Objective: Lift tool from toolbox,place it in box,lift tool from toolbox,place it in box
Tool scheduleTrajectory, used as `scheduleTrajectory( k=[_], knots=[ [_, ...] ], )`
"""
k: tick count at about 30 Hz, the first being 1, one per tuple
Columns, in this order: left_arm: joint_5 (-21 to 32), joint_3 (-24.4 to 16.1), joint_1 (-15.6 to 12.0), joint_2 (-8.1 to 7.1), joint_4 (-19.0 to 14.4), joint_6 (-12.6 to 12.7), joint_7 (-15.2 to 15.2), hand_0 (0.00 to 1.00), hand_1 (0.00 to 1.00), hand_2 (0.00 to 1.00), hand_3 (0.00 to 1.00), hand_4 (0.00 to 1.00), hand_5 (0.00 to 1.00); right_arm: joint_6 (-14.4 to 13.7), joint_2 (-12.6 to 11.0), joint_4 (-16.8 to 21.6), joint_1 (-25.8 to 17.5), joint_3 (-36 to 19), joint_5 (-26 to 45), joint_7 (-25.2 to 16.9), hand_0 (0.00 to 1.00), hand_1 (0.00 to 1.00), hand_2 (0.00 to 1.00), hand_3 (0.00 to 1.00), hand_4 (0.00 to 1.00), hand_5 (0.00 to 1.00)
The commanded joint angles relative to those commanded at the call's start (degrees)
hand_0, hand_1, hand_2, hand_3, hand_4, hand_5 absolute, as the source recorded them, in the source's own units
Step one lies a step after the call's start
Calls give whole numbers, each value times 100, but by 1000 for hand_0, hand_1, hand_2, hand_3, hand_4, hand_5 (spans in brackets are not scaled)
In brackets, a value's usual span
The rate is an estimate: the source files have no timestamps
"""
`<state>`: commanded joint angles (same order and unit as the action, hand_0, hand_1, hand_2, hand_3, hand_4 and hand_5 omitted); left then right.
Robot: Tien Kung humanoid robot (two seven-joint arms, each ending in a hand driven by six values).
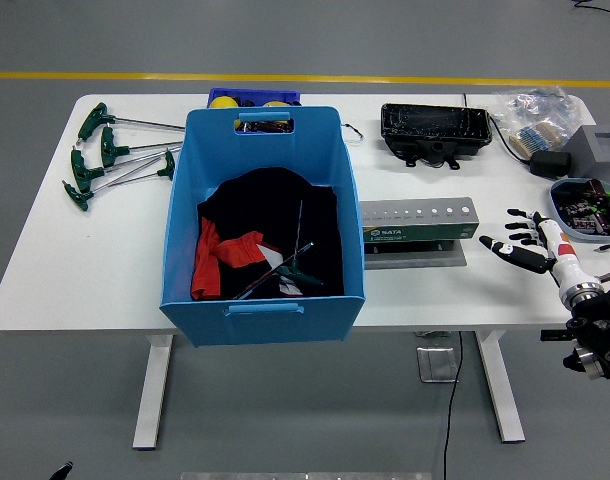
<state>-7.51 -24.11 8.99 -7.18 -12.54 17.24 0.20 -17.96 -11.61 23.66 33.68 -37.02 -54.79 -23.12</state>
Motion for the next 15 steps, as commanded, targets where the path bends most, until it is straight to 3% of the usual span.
scheduleTrajectory(
  k=[7, 8, 13, 14, 15],
  knots=[
    [-15, 10, 23, -2, -11, 2, 5, 777, 842, 811, 735, 741, 630, -29, 98, -69, 69, 191, 168, -23, 700, 604, 663, 746, 998, 382],
    [-13, 14, 26, -2, -13, 2, 4, 778, 843, 812, 735, 742, 631, -38, 110, -72, 74, 210, 190, -24, 683, 557, 614, 678, 998, 377],
    [-23, 21, 43, 1, -21, 8, 9, 778, 843, 812, 735, 742, 631, -112, 161, -97, 109, 337, 301, 29, 683, 557, 614, 678, 998, 377],
    [-19, 28, 49, 4, -24, 11, 10, 777, 843, 813, 736, 742, 631, -134, 162, -101, 121, 382, 381, 71, 671, 541, 574, 570, 998, 370],
    [-13, 36, 53, 4, -28, 14, 10, 777, 843, 813, 736, 742, 631, -157, 168, -123, 131, 415, 441, 97, 671, 541, 574, 570, 998, 370]
  ],
)
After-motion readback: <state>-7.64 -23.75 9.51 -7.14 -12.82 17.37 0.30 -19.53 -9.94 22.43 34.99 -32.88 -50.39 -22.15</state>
